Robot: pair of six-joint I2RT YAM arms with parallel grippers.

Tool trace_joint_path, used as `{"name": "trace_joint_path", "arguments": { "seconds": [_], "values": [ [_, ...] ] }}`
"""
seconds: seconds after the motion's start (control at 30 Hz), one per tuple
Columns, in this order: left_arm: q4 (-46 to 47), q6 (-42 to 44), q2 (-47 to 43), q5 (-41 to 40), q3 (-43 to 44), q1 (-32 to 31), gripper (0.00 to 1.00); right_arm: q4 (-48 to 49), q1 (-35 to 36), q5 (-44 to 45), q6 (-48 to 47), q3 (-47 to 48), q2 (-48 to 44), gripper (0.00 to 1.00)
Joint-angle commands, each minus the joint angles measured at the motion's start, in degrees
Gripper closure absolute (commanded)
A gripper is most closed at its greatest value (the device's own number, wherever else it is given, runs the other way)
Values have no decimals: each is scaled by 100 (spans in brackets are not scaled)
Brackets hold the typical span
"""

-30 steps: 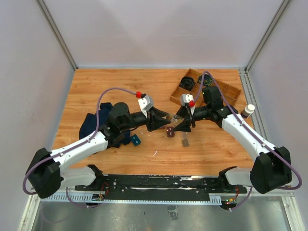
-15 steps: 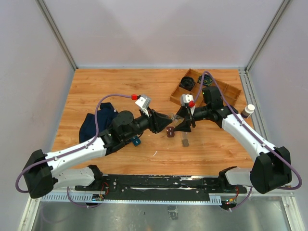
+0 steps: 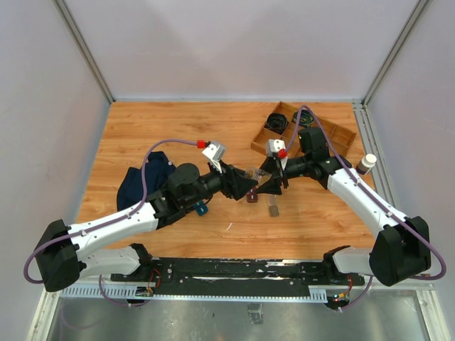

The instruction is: Sort the pills into containers

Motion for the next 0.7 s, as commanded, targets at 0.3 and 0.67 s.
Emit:
{"name": "trace_joint_path", "arguments": {
  "seconds": [0.3, 0.67],
  "values": [
    [115, 548, -239, -107, 37, -41, 21, 104, -41, -205, -75, 169, -107, 99],
    [-24, 650, 41, -177, 419, 58, 24, 110, -56, -214, -74, 169, -124, 99]
  ]
}}
